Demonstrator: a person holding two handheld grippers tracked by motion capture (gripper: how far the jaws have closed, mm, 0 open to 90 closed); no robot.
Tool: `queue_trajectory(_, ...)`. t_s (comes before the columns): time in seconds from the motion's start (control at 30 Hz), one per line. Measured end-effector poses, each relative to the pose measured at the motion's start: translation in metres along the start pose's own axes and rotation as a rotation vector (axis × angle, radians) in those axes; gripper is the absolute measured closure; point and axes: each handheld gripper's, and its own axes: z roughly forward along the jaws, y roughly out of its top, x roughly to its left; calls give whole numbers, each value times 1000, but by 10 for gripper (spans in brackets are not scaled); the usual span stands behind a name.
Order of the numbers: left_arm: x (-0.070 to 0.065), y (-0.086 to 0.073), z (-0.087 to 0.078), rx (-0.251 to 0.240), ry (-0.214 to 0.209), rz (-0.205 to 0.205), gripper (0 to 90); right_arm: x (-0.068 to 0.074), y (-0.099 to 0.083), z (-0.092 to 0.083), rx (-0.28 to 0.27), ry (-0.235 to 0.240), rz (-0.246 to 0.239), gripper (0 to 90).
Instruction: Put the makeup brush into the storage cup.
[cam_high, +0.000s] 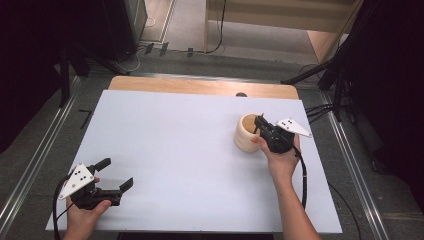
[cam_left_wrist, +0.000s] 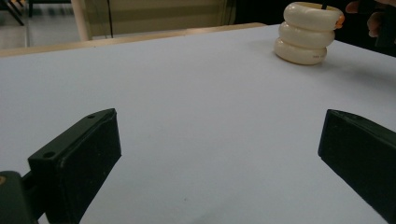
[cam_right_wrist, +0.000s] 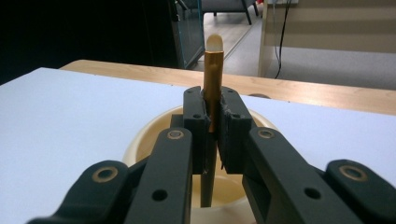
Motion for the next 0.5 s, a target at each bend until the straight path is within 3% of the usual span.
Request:
queue_trajectory(0.3,0,0,0,6,-2,0,0,-2,1,-2,7,35,32,743)
queue_trajectory(0.37,0,0,1,5,-1,-2,0,-1,1,-2,7,38,17,682)
queue_trajectory(0.4,0,0,1,5,-1,-2,0,0,2,-3,-1,35,6,610)
queue_trajectory(0.5,0,0,1,3,0,-5,0,1,2,-4,-12,24,1,555)
